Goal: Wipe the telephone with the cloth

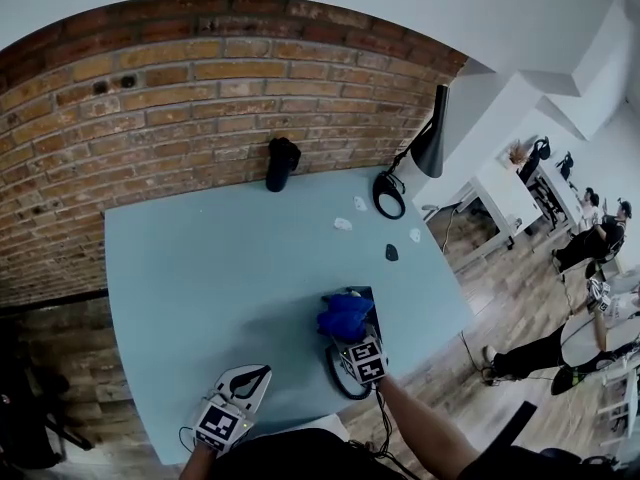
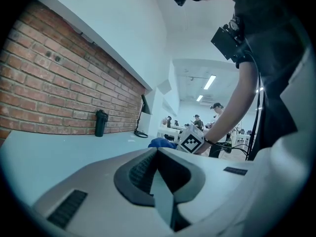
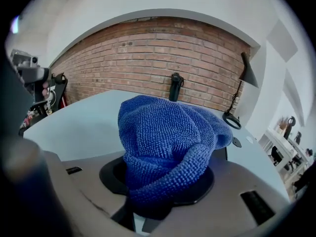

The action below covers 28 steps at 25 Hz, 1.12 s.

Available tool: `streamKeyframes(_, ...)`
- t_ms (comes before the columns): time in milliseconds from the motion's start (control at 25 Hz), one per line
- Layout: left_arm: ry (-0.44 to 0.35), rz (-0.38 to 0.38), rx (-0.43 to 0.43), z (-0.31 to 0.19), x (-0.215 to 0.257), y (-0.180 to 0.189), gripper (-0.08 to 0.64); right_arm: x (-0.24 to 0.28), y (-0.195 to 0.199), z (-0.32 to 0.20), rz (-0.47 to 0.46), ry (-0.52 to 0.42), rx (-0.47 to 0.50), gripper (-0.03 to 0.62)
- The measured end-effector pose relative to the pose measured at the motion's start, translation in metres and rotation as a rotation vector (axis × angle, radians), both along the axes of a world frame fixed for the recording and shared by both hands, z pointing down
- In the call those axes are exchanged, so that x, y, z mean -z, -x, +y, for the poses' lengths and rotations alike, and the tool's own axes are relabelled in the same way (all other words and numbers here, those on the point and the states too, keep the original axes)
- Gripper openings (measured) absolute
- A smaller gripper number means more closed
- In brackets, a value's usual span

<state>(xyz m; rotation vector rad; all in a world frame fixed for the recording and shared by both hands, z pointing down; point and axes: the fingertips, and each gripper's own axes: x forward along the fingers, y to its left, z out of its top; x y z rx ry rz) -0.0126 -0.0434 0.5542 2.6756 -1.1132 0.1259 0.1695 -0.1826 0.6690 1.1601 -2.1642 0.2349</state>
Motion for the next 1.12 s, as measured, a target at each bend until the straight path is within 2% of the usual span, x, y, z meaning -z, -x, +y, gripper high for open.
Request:
streamKeyframes(80, -0.006, -0.002, -0.008, -0.001, -0.001, 0.0, 0.0, -0.003, -0.002, 0.01, 0.017, 0.006, 0.009, 0.192)
streamKeyframes(360, 0.013, -0.004, 0.003, -0.002, -0.002, 0.007, 0.0, -0.022, -0.019, 0.04, -0.005, 0.063, -0.02, 0.192)
streamKeyframes(560, 0.011, 0.003, -0.017, 0.0, -0.001, -0.001, 0.0, -0.028, -0.023, 0.049, -0.038, 0.096, -0.038, 0.192)
streamKeyframes(1040, 0.043, -0.019, -0.054, 0.009, -0.009, -0.014, 0.0, -0.048, -0.037, 0.093, -0.028, 0.161, -0.032, 0.192)
streamKeyframes(1120, 0.039, -0.022, -0.053, 0.009, -0.011, -0.014, 0.0, -0.055, -0.038, 0.101, -0.032, 0.206, -0.031, 0.192)
